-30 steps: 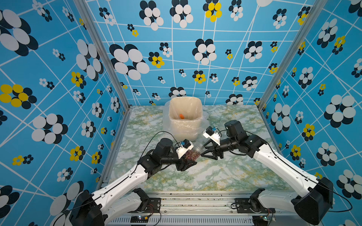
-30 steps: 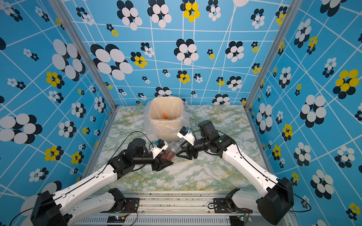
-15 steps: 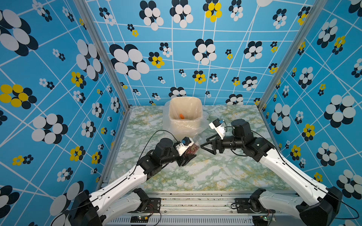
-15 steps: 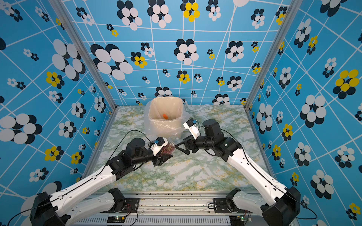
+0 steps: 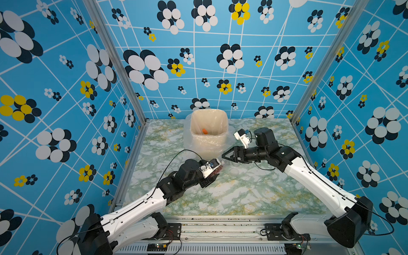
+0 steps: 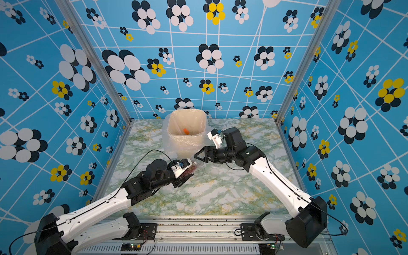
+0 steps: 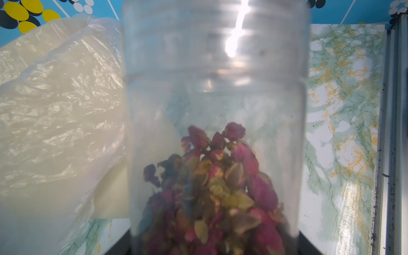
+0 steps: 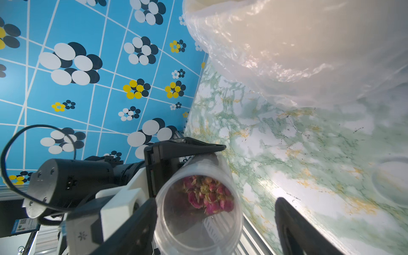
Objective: Empty the moldy dried flower tea in the jars
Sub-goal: Unscrew the lid from the jar.
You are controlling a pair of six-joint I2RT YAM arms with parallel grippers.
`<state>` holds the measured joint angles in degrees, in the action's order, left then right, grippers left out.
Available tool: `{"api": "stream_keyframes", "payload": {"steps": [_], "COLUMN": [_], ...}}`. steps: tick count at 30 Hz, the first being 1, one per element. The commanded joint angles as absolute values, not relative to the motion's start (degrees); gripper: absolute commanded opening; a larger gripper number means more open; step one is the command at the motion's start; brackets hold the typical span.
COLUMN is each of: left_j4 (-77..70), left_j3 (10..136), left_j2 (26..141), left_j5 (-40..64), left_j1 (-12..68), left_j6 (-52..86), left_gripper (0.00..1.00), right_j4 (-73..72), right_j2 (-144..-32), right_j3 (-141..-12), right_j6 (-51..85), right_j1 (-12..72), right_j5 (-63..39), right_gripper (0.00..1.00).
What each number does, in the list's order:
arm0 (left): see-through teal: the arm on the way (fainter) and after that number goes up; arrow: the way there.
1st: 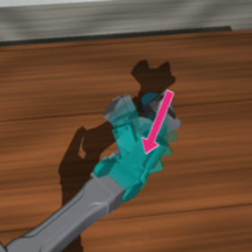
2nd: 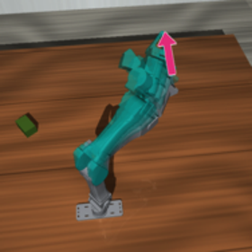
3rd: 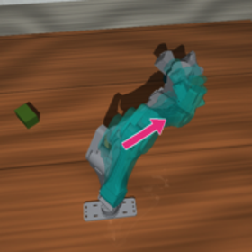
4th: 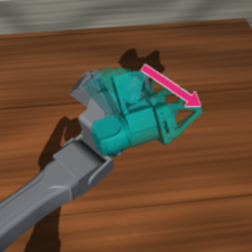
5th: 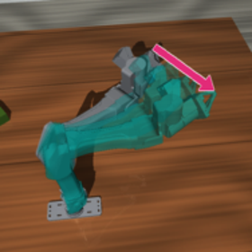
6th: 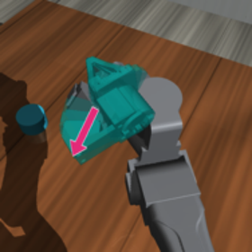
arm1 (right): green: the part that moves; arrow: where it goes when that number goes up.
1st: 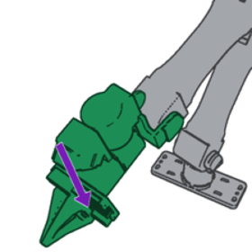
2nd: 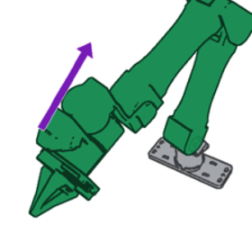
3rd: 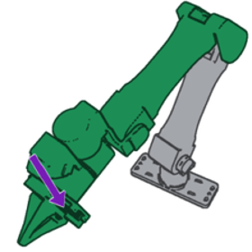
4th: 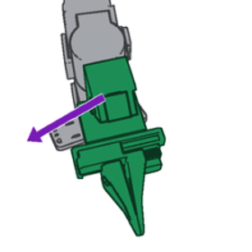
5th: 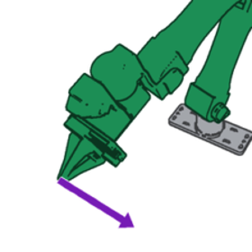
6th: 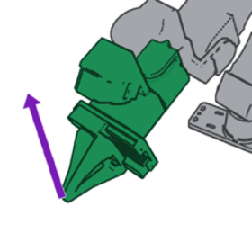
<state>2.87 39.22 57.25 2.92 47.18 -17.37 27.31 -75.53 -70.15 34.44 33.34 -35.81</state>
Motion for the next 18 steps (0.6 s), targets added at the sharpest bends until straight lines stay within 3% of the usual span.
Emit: {"api": "stream_keyframes", "payload": {"steps": [1,18], "left_j4": [2.20,2.64], "left_j3": [41.66,42.10], "left_j2": [57.90,59.16], "left_j5": [1.51,1.22], "left_j1": [47.91,48.37], "left_j6": [-18.96,-19.51], "left_gripper": [0.11,0.11], "right_j4": [28.83,23.20], "right_j2": [-76.60,-77.34], "right_j3": [-71.30,-69.55], "right_j6": [35.77,37.27], "right_j1": [33.55,35.06], "right_j5": [-38.46,-43.04], "right_gripper": [0.84,0.85]}}
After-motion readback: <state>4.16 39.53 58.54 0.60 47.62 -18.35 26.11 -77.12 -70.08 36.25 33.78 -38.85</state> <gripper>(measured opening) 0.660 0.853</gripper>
